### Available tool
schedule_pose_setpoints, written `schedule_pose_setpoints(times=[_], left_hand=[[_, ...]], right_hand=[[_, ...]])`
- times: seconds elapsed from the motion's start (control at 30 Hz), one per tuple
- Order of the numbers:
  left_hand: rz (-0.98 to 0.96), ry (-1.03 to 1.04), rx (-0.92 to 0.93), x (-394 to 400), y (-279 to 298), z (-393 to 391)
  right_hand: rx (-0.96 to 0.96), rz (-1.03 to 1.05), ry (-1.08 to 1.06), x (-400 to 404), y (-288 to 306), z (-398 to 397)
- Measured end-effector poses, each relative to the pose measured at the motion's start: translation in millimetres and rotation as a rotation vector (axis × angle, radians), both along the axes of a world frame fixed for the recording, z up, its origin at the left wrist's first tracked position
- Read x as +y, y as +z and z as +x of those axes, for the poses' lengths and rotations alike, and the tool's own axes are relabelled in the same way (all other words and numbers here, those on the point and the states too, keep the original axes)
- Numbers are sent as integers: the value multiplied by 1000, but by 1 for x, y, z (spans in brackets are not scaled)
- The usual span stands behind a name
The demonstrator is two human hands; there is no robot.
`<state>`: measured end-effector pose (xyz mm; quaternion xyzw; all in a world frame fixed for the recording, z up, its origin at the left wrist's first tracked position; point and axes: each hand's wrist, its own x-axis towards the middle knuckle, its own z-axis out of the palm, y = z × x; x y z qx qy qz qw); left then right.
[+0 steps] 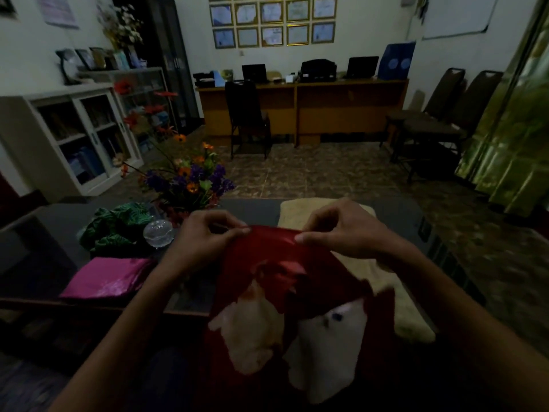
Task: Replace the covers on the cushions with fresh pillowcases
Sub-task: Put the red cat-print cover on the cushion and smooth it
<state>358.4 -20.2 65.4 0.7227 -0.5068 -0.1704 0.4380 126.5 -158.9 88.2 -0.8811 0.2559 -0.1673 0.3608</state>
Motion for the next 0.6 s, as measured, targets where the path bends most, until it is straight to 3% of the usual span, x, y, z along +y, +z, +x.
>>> schedule_pose_setpoints(times=[0.13,0.2,0.27,0.33,0.5,0.6], left_hand=[[-417,125,-215,-11,8,-11],[-567,138,-236,-14,10,-15],[-663,134,-298,-17,14,-14],[-712,130,-386,-19,15,-9],[-707,158,-606,-21,-6,16],[-610,38,-616,-26,-27,25]], right_hand=[[-266,-248,-34,9,5,20],[-154,-312,-31,12,-3,33],[88,-402,-67,7,-15,43],[131,-429,-140,-6,-19,46],[-428,-481,-387,-29,15,39],[-592,-488,-362,-21,31,40]])
